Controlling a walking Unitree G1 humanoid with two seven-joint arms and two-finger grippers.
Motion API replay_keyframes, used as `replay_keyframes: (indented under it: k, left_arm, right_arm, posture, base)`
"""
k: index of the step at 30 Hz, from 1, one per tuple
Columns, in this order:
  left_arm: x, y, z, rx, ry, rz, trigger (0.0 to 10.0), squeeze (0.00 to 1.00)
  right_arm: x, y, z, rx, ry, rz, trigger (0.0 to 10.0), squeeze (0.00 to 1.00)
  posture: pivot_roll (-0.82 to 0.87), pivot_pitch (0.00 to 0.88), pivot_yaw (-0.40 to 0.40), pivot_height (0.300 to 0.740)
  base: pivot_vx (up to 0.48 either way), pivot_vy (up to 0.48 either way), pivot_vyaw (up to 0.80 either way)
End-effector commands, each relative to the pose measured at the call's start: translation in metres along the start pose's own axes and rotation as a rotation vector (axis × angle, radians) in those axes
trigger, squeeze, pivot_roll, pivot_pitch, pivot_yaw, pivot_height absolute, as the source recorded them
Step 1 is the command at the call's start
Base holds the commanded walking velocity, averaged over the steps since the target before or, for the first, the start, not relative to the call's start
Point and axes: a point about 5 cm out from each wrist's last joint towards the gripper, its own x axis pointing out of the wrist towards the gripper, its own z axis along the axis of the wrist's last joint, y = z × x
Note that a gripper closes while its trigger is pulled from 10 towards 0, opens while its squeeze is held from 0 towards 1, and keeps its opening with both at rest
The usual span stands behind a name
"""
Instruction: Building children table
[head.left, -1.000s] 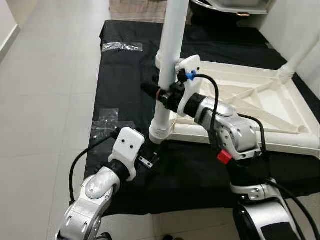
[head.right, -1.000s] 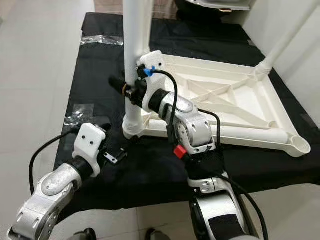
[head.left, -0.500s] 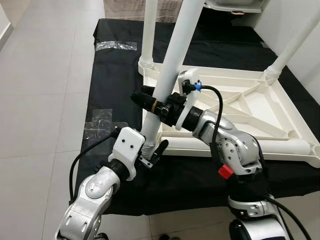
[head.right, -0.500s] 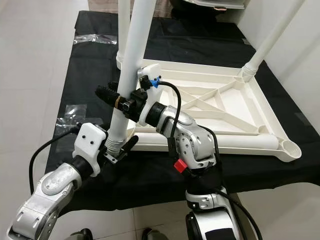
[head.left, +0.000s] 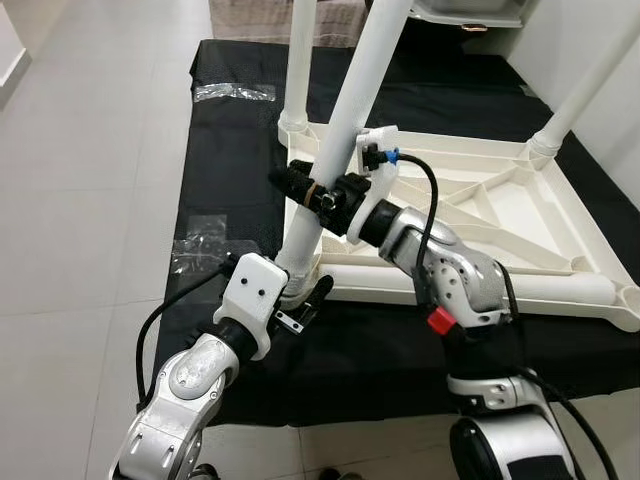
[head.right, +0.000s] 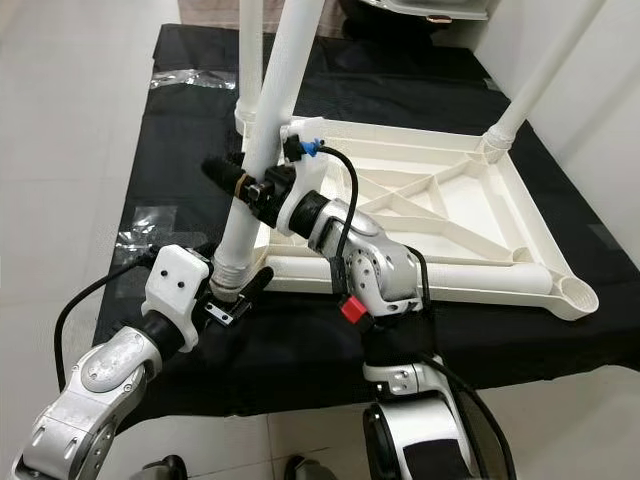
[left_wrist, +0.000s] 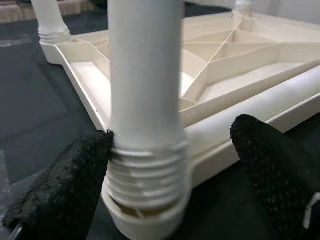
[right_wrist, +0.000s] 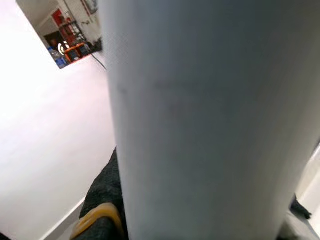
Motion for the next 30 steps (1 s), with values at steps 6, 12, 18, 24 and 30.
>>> replay_keyframes:
  k: [6, 12, 18, 24, 30]
  left_arm:
    - [-0.001, 0.004, 0.009, 0.045, -0.037, 0.077, 10.0, 0.00]
    - [-0.005, 0.017, 0.028, 0.120, -0.118, 0.235, 10.0, 0.00]
    - [-0.021, -0.009, 0.012, 0.030, -0.032, 0.114, 10.0, 0.00]
    - [-0.053, -0.045, 0.002, -0.098, 0.073, 0.012, 10.0, 0.00]
    - [-0.067, -0.055, -0.001, -0.167, 0.120, 0.009, 10.0, 0.00]
  right_arm:
    - [-0.002, -0.003, 0.035, -0.117, -0.136, 0.015, 0.0, 0.00]
    - [-0.006, 0.003, 0.032, -0.131, -0.096, 0.125, 0.0, 0.00]
    - [-0.003, -0.006, 0.030, -0.148, -0.088, 0.170, 0.0, 0.00]
    - [0.003, -0.026, 0.036, -0.229, -0.034, 0.267, 0.0, 0.00]
    - [-0.001, -0.024, 0.039, -0.183, -0.013, 0.481, 0.0, 0.00]
  posture:
    - [0.09, 0.208, -0.117, 0.740]
    - [0.10, 0.195, -0.118, 0.740]
    - [0.10, 0.191, -0.115, 0.740]
    - [0.12, 0.196, -0.127, 0.740]
    - [0.13, 0.198, -0.129, 0.740]
  base:
    - [0.000, 0.000, 0.00]
    - [0.000, 0.000, 0.00]
    - [0.000, 0.000, 0.00]
    - [0.000, 0.000, 0.00]
    - [0.000, 0.000, 0.00]
